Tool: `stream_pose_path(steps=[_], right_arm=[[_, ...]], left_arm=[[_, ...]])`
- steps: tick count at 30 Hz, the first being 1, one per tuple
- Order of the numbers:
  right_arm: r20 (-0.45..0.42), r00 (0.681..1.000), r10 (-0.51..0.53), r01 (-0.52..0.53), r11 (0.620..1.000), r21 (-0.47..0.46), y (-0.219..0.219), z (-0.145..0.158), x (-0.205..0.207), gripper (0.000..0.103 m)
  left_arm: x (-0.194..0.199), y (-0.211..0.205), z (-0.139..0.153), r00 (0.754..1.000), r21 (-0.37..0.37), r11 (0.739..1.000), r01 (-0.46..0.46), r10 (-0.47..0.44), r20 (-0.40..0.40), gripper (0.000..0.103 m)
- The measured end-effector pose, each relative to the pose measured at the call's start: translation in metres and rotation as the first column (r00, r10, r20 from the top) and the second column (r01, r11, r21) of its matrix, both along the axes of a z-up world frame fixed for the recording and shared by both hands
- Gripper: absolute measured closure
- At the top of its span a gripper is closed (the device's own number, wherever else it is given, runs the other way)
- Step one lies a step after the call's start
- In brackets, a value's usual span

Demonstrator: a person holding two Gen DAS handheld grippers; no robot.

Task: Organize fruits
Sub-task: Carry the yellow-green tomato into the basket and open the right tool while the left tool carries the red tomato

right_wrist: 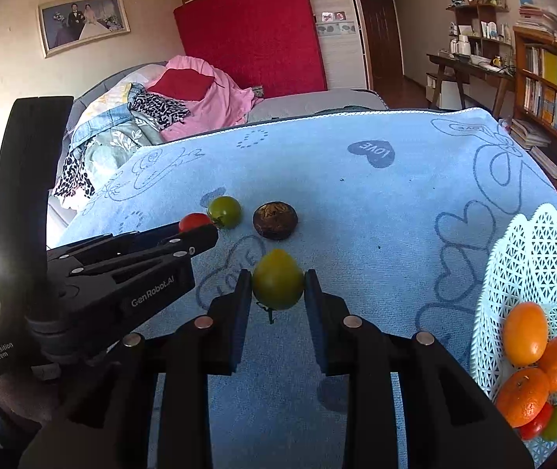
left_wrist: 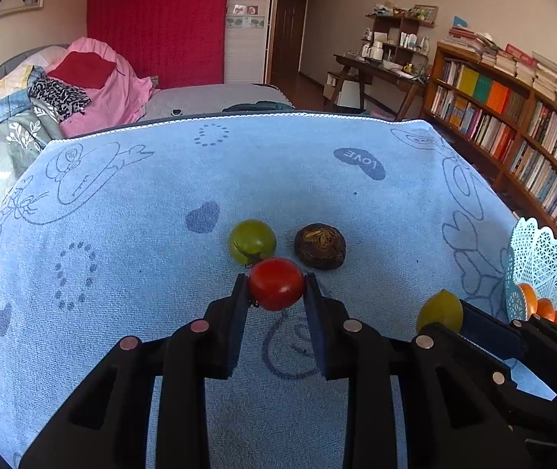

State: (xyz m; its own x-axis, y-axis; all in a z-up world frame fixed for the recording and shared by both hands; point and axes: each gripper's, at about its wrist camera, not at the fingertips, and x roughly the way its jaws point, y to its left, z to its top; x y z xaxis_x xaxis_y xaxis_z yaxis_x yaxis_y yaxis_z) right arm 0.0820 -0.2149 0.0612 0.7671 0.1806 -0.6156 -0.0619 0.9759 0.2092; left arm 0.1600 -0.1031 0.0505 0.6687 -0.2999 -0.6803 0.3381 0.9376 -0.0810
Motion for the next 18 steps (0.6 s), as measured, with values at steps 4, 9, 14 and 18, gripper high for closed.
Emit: stream_pose_path(steps=[4, 9, 14, 18], right_arm=[[0.015, 1.000, -0.010, 0.010, 1.000, 0.011, -0.002, 0.007, -0.009, 0.075], [0.034, 0.999, -0.025, 0.024, 1.000, 0.016, -0.006, 0.016, -0.027, 0.075], [0.044, 0.998, -0.052, 0.051, 0.998, 0.025, -0.017, 0.022, -0.044, 0.075], [0.054, 0.995, -0.086, 0.084, 0.996, 0.031, -0.029, 0.027, -0.061, 0.075]], left_arm=[[-0.008, -0.001, 0.007, 1.000, -0.006, 1.000, 0.007, -0.007, 0.019, 0.074], [-0.020, -0.007, 0.013, 0.999, -0.009, 1.000, 0.022, -0.021, 0.038, 0.074], [-0.033, -0.008, 0.017, 0.998, -0.011, 0.999, 0.033, -0.033, 0.052, 0.074], [-0.044, -0.009, 0.020, 0.998, -0.018, 0.999, 0.037, -0.036, 0.058, 0.074]])
